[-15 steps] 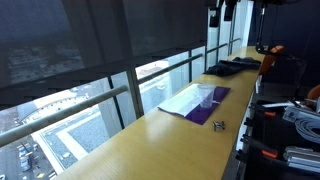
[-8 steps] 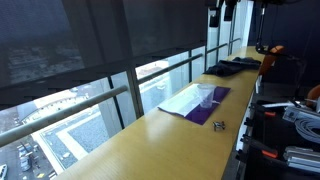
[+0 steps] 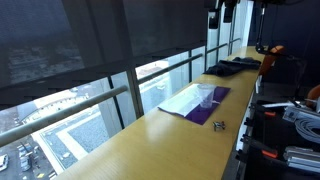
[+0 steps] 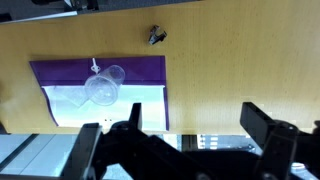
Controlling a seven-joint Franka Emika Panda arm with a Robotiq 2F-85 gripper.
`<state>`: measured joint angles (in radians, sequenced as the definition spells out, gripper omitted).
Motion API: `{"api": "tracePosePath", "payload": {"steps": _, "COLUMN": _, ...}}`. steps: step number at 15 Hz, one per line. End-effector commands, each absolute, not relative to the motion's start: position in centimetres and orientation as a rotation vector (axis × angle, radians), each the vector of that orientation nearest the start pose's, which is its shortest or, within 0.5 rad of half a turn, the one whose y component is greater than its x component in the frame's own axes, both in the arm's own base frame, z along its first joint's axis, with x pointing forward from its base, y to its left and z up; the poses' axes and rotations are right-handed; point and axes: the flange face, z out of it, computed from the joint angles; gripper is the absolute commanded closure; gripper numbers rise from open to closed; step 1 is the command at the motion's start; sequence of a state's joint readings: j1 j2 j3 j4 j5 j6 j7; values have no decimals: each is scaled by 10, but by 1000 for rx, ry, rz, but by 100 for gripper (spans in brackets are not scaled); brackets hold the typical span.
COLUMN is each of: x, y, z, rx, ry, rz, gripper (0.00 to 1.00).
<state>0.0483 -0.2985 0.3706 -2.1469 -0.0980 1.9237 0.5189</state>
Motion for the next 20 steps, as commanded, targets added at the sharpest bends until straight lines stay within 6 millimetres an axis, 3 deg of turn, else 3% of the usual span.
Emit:
{"api": "tracePosePath", "payload": {"steps": 1, "x": 466, "y": 191, "z": 521, "rx": -3292, "ry": 236, "rz": -279, "gripper": 0}}
{"api": "tracePosePath", "payload": {"steps": 6, "x": 520, "y": 126, "z": 497, "rx": -3269, "ry": 410, "rz": -422, "gripper": 0}}
{"api": "tracePosePath", "payload": {"steps": 12, "x": 578, "y": 35, "z": 440, "rx": -3183, "ry": 554, "rz": -549, "gripper": 0}}
{"api": "tracePosePath", "payload": {"steps": 16, "x": 599, "y": -5, "z": 388, "rx": -3149, "ry": 598, "rz": -559, "gripper": 0}}
{"api": "tracePosePath", "payload": {"steps": 20, "x": 612, "y": -50, "z": 351, "rx": -3138, "ry": 653, "rz": -622, "gripper": 0}}
